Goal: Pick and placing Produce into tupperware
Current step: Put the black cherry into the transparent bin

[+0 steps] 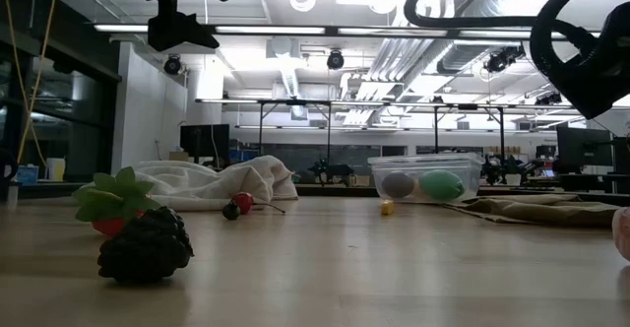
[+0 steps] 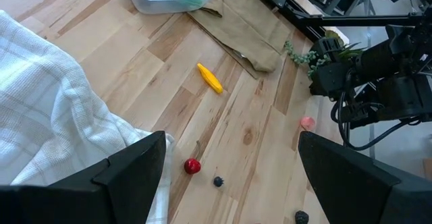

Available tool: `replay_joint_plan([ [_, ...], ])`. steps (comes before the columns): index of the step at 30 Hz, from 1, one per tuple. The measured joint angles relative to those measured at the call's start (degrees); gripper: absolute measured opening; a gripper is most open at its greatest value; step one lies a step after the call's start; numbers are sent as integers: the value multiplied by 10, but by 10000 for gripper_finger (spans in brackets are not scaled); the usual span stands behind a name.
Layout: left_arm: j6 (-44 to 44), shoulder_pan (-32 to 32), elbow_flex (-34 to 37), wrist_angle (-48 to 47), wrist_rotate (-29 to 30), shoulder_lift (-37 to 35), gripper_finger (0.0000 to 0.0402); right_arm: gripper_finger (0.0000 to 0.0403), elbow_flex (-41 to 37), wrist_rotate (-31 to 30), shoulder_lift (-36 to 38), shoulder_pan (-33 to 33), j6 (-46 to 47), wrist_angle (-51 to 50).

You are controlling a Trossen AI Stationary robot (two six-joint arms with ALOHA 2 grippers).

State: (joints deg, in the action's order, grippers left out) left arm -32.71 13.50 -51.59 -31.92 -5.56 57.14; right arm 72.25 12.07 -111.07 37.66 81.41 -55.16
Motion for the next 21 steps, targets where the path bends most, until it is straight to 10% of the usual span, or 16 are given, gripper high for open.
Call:
replay_joint_plan([
  [21, 1, 0, 0, 0, 0, 0, 328, 91, 0, -3, 0, -13, -8, -5],
])
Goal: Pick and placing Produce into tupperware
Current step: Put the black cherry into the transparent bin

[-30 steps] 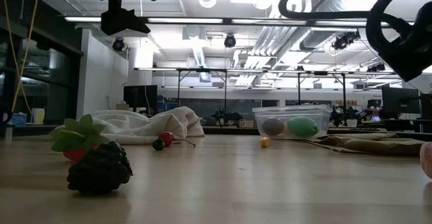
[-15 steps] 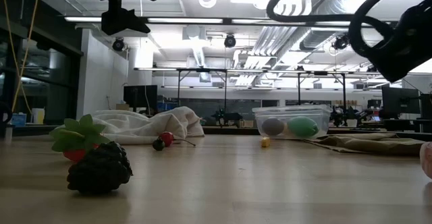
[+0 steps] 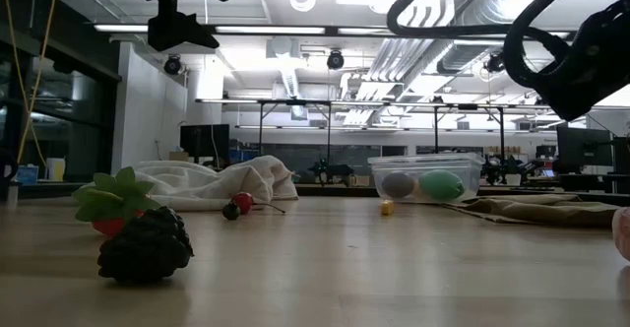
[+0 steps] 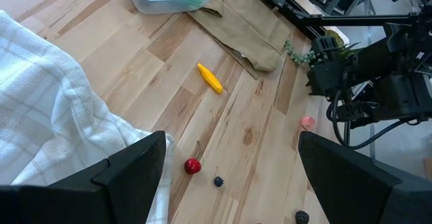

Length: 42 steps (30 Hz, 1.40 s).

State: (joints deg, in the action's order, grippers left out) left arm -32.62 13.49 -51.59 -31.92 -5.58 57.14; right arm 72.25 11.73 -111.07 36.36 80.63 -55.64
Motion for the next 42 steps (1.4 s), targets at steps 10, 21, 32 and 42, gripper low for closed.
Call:
replay_joint_plan([
  [10, 0, 0, 0, 0, 0, 0, 328, 139, 6, 47, 1, 0, -8, -19],
  [21, 0, 0, 0, 0, 0, 0, 328, 140, 16, 58, 2, 8, -20, -39],
  [32, 0, 0, 0, 0, 0, 0, 328, 140, 15, 47, 2, 13, -16, -27],
  [42, 0, 0, 0, -1, 0, 0, 328, 140, -4, 53, 1, 18, 6, -7],
])
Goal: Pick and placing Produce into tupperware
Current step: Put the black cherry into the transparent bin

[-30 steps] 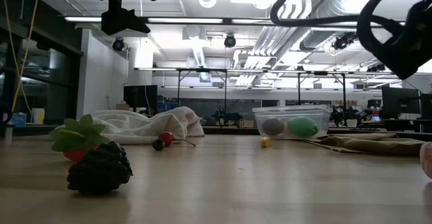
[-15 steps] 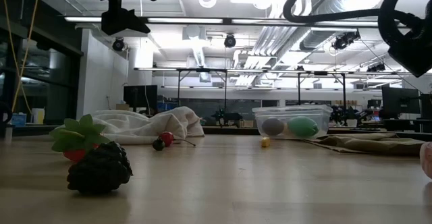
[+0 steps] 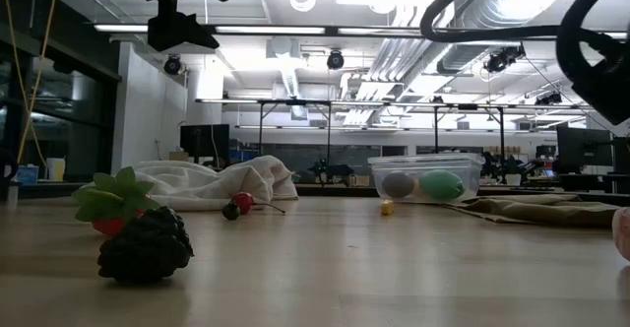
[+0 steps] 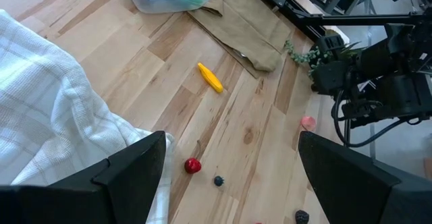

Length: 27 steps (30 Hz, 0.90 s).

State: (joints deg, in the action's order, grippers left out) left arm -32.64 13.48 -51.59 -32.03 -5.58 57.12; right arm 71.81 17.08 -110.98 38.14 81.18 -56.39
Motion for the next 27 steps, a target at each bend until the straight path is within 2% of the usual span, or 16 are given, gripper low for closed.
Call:
replay_joint_plan([
  [27, 0, 0, 0, -12, 0, 0, 328, 140, 0, 8, 0, 0, 11, 7],
])
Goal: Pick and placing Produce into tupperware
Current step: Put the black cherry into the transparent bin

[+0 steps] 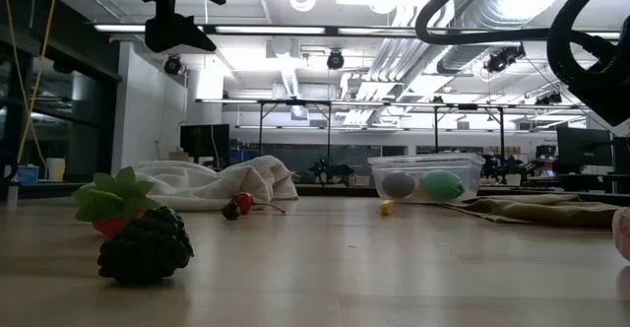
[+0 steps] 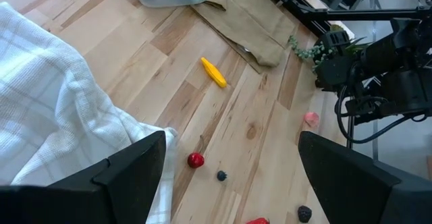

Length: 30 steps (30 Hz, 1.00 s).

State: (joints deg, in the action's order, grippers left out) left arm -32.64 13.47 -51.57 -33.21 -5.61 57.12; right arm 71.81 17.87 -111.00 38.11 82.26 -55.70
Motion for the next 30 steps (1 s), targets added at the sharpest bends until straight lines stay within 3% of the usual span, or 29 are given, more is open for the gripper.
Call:
replay_joint_plan([
  [14, 0, 0, 0, 0, -9, 0, 328, 138, 0, 7, 0, 0, -2, 0],
  [30, 0, 0, 0, 0, -9, 0, 328, 97, 0, 15, 0, 0, -2, 1],
])
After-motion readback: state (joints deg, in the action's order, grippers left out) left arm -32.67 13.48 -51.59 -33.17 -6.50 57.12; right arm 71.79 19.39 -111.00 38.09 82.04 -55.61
